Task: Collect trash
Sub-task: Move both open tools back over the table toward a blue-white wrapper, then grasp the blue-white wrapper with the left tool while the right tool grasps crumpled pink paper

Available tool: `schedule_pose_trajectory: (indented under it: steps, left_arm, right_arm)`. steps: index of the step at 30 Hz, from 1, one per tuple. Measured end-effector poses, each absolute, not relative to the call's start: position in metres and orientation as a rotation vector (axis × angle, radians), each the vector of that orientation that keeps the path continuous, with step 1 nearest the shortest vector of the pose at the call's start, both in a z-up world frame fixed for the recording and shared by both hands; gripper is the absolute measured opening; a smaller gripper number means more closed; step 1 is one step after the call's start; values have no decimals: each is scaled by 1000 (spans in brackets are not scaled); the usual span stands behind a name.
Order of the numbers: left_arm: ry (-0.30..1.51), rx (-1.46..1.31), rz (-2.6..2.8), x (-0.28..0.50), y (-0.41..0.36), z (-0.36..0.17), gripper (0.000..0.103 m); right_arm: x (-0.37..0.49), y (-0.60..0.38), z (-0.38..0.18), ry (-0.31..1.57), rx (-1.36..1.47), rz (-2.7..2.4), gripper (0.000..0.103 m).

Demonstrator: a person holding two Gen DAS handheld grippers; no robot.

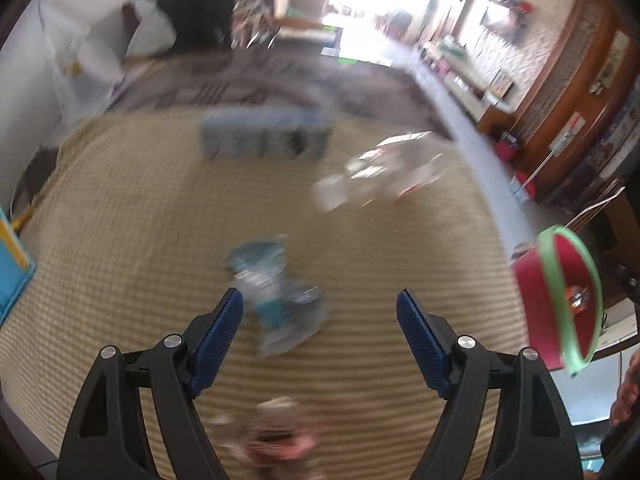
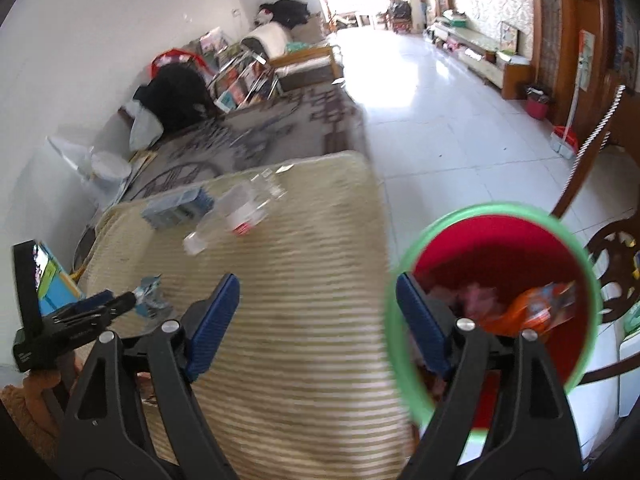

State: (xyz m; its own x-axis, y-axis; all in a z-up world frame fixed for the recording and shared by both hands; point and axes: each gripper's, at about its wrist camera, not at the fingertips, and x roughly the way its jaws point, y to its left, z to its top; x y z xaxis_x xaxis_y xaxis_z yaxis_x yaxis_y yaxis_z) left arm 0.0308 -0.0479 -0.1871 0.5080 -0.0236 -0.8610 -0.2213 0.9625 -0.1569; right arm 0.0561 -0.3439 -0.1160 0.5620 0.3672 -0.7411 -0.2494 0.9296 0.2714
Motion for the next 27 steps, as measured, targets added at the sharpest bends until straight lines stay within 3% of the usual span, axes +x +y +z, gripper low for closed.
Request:
schedule_pose_trajectory:
  steps: [6,8,12,16,20,23,27]
  left_arm:
    - [1118,-305,58,45,-4,-222,73]
    - [1153,-321,23,48,1,-232,66]
    - [1189,-372,-40,58,9,-247,63]
    - [1182,-351,-103,65,7,-248,46]
    - [1190,-365,-156,71,13,-247,19]
    - [1165,-361,-156,71,26,-240,13]
    - [1145,-324,-109,71,39,-233,16]
  right_arm:
    - [35,-267,-137,1006,74,421,80]
    - [24,-242,-145,1037,57,445,80]
    - [10,-203,-161,1095,62,482,80]
    - [2,-172,-173,1150,48,527,80]
    - [-4,-152,-181,1185,28,545,80]
    - [-5,-148,-187,1209,45,554,80]
    - [-3,-143,-199,1257,78,559,69]
